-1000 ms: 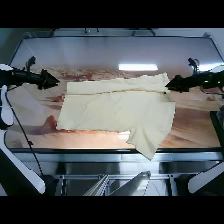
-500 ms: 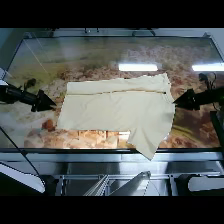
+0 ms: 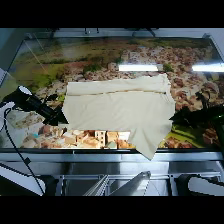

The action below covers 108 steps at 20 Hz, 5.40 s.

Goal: Fold the shirts.

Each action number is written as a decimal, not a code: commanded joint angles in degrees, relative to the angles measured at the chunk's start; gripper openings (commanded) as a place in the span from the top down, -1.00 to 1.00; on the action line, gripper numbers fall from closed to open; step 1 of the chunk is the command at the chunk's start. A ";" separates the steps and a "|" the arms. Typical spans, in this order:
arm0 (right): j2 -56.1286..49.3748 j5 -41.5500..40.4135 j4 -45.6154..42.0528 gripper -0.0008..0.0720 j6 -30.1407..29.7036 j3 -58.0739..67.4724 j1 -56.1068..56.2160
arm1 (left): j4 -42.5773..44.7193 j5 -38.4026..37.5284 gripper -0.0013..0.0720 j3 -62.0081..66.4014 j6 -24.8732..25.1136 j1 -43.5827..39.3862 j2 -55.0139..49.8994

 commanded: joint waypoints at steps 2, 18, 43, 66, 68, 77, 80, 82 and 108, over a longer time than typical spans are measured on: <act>0.55 -3.74 -5.66 -0.34 7.69 -4.85 0.17 | 1.68 1.20 0.17 -0.52 0.28 -1.25 0.00; 24.15 10.08 44.41 0.93 -11.04 9.20 -2.62 | -53.77 -15.87 0.92 0.04 14.10 4.59 22.29; -15.72 -14.36 12.41 0.93 -4.35 50.45 20.41 | -39.65 -2.32 0.92 27.50 11.34 5.53 3.10; -35.10 -13.20 2.14 0.93 -5.62 50.42 16.00 | -19.37 -5.99 0.94 47.58 -1.77 6.34 -29.18; -36.20 -12.20 2.12 0.93 -5.64 50.42 16.52 | -19.37 -6.60 0.94 47.58 -1.77 6.14 -29.18; -35.98 -11.50 2.29 0.05 -2.93 50.47 17.00 | -19.30 -11.02 0.22 48.26 -2.38 5.99 -29.16; -33.83 -8.35 1.73 -0.10 -1.77 50.47 15.65 | -19.26 -14.97 0.22 51.65 -7.41 7.13 -29.16; -31.32 -3.28 -0.09 -0.10 -0.39 50.47 13.09 | -18.56 -15.85 0.22 51.25 -12.04 9.92 -27.45; 11.50 -3.26 -1.75 -0.63 6.99 -9.57 2.34 | 11.56 1.40 0.91 -1.60 -6.97 -1.55 1.90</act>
